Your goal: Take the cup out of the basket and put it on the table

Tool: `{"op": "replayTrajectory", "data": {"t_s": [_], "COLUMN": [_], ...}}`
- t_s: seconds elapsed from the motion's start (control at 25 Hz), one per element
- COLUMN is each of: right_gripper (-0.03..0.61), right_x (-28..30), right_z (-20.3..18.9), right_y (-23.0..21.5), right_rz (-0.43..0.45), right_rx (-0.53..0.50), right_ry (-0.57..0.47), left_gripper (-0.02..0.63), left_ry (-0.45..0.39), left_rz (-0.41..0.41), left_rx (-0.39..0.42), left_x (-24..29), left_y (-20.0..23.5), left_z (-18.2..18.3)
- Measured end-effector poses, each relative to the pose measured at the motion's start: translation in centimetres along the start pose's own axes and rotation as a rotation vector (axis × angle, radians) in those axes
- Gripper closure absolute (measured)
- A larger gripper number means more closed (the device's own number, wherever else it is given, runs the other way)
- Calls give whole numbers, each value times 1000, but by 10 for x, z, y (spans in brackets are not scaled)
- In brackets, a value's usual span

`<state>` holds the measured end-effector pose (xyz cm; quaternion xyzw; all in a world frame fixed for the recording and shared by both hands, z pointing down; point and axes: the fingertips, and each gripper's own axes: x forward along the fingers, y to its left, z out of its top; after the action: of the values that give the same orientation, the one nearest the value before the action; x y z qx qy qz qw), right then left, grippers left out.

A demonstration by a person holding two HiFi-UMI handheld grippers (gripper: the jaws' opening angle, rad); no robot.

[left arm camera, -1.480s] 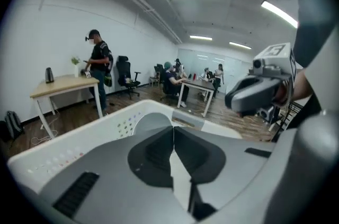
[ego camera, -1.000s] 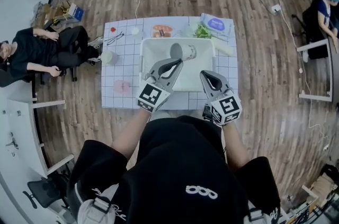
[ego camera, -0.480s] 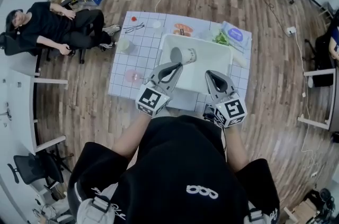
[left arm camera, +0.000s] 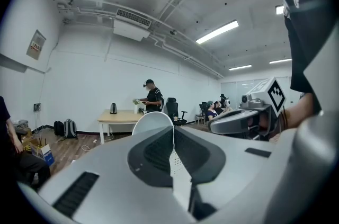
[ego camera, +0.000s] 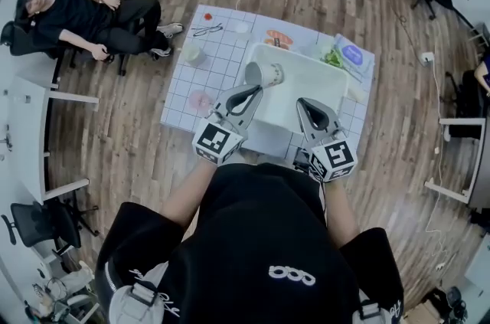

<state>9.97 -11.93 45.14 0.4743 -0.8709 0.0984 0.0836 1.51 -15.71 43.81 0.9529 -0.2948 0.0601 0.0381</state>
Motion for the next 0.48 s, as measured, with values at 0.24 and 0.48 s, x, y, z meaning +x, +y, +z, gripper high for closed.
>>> {"op": "replayTrajectory", "data": {"t_s": [0.24, 0.48], "right_gripper": [554, 554], "right_x": [16, 30], "right_z": [11, 13], "right_y": [21, 38], "right_rz": [47, 80], "right_rx": [-22, -30], "right_ry": [-9, -9], "left_gripper": [600, 600], "left_ry": [-39, -43], "left_rz": [43, 76], "left_rx": [-5, -7], "left_x": [-27, -47], "left_y": [16, 29], "left_z": [9, 8]}}
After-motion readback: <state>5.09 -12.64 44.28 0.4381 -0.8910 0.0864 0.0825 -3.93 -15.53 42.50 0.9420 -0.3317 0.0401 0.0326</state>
